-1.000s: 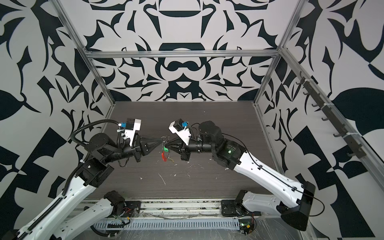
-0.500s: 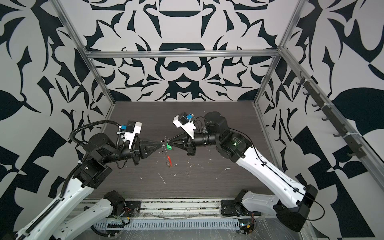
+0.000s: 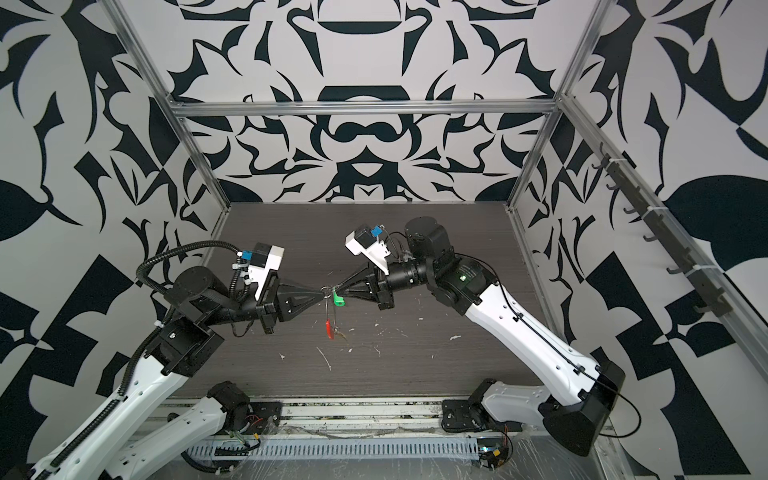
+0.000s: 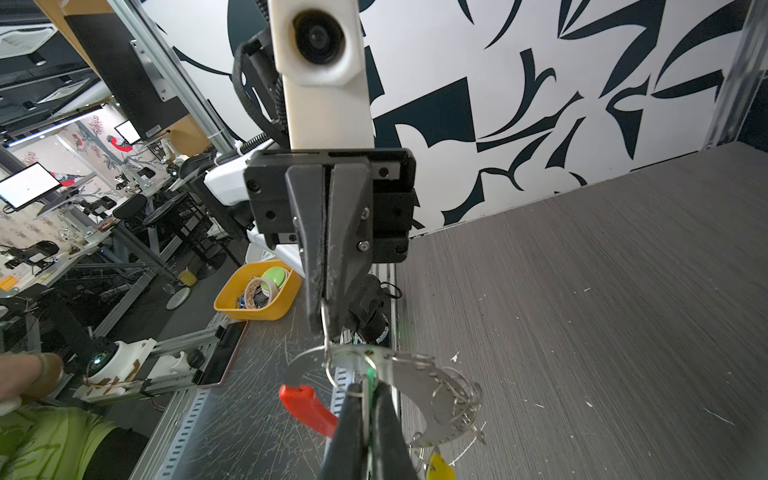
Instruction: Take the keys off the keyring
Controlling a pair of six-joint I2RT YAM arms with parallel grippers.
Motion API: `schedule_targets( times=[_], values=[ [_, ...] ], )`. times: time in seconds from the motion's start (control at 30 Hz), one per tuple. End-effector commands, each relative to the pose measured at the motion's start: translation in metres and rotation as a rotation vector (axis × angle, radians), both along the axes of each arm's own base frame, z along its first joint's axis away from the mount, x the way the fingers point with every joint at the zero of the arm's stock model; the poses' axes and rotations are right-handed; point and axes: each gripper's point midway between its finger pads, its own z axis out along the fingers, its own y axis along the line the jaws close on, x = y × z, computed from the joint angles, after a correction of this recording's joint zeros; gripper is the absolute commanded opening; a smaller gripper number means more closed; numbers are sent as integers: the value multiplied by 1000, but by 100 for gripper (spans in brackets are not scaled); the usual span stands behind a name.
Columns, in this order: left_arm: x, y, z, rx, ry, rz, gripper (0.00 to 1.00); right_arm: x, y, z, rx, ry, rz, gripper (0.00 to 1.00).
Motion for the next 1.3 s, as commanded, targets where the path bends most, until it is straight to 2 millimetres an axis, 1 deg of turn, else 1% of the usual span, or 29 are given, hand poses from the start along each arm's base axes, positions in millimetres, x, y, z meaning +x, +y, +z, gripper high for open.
schedule_targets(
  times=[0.0,0.17,0.33,0.53,0.6,0.7,0.73,0.83,0.93,1.07,1.17,1.27],
  values=[
    [-16,6,25,-79,-79,-41,0,12,1,5,9,-13,-35,0],
    [-10,7,32,-129,-78,-6,0,13,4,-2,15,11,-42,0],
    [2,8,38,-178,-75,51,0,10,11,-10,13,17,-44,0],
    [26,15,39,-224,-64,198,0,1,22,-19,-1,-11,-59,0],
    [32,19,39,-241,-71,243,0,1,25,-27,-24,-21,-84,0],
    [30,20,40,-250,-90,242,0,7,24,-33,-41,-40,-143,0],
    [29,19,39,-246,-90,235,0,9,22,-31,-38,-50,-161,3],
    [25,17,35,-228,-93,208,0,9,12,-18,-16,-94,-210,23],
    [24,17,33,-216,-92,205,0,7,0,3,21,-146,-255,35],
    [22,19,32,-219,-108,210,0,8,-11,34,105,-205,-315,41],
    [21,20,34,-225,-114,210,0,12,-7,53,169,-215,-326,44],
    [19,20,36,-230,-120,206,0,14,0,65,216,-213,-311,45]
  ],
)
